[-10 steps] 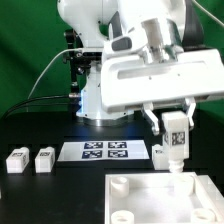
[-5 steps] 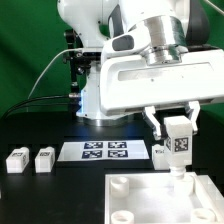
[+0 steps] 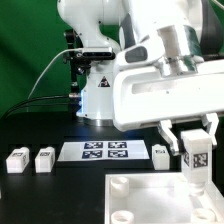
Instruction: Assemble one leg
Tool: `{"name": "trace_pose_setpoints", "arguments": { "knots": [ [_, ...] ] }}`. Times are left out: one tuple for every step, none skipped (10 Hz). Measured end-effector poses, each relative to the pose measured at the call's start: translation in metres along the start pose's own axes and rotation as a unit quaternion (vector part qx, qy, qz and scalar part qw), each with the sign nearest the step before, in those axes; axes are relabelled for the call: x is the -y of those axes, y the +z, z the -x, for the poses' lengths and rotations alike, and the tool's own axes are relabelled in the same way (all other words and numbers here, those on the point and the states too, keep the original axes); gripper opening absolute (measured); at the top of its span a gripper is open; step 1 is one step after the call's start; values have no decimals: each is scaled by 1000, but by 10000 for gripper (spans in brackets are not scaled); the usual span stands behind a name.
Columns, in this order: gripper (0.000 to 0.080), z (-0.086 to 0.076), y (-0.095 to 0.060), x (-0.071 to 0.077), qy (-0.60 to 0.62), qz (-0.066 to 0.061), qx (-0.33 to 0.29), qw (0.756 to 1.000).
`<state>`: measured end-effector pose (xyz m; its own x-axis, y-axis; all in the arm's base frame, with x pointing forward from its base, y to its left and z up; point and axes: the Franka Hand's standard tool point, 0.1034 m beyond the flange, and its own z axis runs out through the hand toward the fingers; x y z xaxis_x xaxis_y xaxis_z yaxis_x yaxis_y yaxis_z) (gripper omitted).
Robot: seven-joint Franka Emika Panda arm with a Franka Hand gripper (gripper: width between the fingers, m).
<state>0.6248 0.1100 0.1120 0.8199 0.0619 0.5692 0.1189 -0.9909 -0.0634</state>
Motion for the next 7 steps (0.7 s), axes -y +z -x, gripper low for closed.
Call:
{"name": "trace_pose_setpoints", "arguments": {
  "knots": [
    [291, -3, 5, 1, 0, -1, -1, 1000],
    [291, -2, 10, 2, 0, -2, 0, 1000],
    [291, 1, 13, 2, 0, -2, 3, 1000],
    [291, 7, 18, 2, 1, -2, 8, 1000],
    [291, 13, 22, 3, 0, -3, 11, 1000],
    [291, 19, 24, 5, -1, -3, 12, 1000],
    [291, 24, 24, 5, 3, -1, 5, 1000]
  ]
}}
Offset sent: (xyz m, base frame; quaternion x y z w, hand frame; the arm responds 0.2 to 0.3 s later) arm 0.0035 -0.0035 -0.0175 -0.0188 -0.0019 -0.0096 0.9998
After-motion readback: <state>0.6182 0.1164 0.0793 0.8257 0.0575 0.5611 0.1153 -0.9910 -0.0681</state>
